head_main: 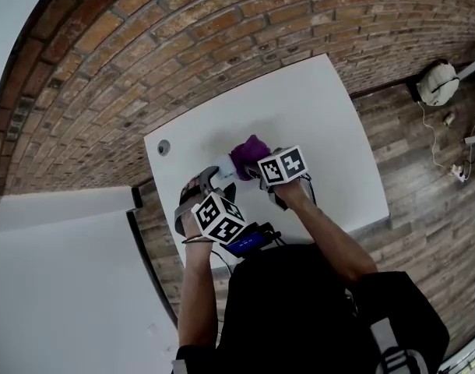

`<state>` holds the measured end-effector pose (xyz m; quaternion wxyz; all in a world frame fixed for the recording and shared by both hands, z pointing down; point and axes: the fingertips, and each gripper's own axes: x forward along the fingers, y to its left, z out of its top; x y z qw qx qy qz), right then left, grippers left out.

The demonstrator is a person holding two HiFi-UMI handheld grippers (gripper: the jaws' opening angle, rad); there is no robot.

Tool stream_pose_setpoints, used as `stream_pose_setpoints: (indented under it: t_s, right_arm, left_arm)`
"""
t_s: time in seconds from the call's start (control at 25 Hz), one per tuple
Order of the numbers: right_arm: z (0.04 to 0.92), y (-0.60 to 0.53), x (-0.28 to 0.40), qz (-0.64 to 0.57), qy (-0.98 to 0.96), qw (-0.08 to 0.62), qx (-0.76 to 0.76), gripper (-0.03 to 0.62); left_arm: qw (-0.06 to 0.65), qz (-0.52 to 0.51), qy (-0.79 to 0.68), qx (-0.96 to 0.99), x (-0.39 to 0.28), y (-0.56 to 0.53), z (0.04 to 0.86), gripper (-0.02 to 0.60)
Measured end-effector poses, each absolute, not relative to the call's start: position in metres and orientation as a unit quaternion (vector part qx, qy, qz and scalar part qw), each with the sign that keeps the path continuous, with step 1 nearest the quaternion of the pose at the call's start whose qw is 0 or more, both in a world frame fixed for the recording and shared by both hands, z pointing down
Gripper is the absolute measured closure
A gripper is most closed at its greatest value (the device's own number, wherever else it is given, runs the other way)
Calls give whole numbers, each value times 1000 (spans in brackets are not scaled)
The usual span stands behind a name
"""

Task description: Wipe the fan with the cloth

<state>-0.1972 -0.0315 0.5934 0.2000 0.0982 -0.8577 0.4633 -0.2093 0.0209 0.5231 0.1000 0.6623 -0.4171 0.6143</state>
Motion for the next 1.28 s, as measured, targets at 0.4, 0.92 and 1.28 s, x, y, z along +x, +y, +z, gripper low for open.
stream_pose_setpoints:
  t_s: [0.4,0.92,1.28]
  right_arm:
    - [474,-18,-218,364,-923,117,44,522]
    - [572,-55,-171,521,-835,99,146,522]
    - [580,-28,-205,584,-802,91,87,522]
  left_arm:
    - [109,600,-431,665,-211,21,522,328]
    - [109,591,-436,670,-210,19,521,328]
    - [108,596,-434,667,-209,19,523,328]
